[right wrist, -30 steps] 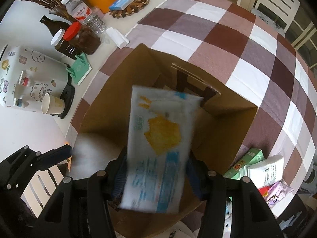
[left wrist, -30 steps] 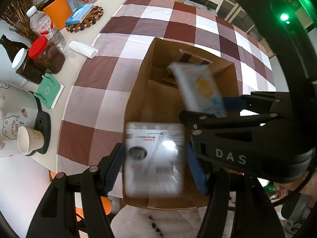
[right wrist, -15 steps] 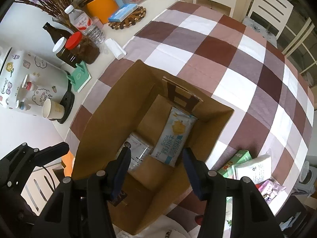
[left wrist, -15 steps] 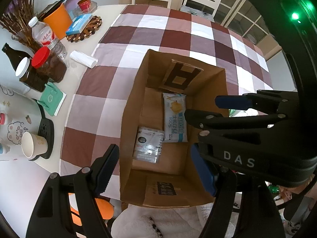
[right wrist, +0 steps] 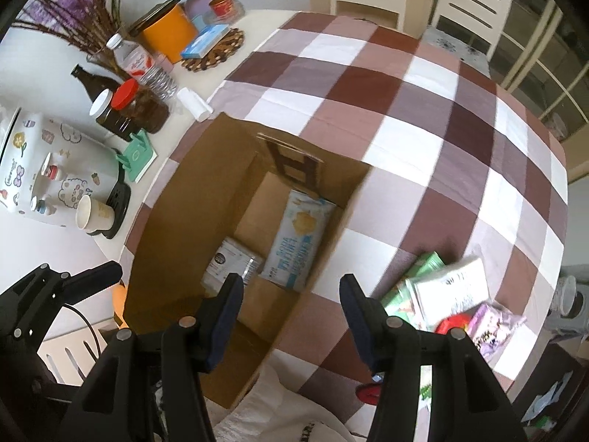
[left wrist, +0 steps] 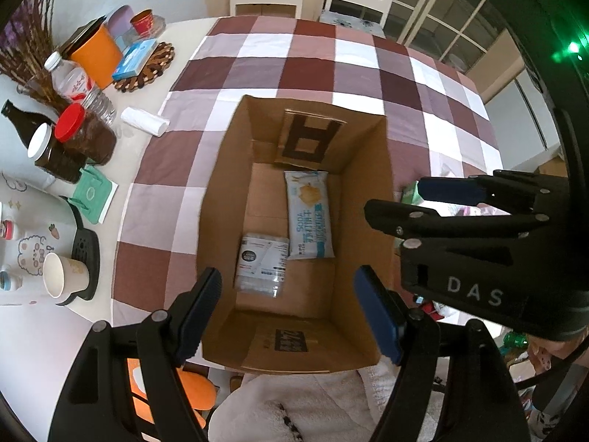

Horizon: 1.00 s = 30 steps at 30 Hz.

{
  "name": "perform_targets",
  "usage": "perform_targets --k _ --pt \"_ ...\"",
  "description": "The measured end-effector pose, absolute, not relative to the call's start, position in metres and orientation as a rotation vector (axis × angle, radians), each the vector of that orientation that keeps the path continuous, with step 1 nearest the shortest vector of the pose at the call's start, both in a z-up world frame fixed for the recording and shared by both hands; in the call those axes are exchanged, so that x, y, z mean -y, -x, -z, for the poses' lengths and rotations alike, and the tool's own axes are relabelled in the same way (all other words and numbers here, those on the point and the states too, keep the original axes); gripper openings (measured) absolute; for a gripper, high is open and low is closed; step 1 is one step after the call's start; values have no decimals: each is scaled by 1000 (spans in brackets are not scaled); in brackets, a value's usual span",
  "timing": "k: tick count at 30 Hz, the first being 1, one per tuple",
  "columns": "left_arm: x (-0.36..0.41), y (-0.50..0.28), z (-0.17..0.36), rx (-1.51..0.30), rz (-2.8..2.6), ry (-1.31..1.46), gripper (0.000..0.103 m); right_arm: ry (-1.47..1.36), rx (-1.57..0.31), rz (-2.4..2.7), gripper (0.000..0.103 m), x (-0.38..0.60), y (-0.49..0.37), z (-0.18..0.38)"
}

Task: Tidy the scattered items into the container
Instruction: 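Move both tools back to the remaining pile of items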

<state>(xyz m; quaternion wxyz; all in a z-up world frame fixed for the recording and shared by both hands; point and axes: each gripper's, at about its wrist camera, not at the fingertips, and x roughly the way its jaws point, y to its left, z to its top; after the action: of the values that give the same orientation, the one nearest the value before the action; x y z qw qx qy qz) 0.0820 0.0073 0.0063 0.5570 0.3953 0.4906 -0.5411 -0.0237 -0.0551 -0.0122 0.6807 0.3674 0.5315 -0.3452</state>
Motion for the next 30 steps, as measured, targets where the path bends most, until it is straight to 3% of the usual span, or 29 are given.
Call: perform_targets --k 30 --pt "6 68 -4 -1070 1499 -1138 76 -1061 -1041 1096 56 40 229 8"
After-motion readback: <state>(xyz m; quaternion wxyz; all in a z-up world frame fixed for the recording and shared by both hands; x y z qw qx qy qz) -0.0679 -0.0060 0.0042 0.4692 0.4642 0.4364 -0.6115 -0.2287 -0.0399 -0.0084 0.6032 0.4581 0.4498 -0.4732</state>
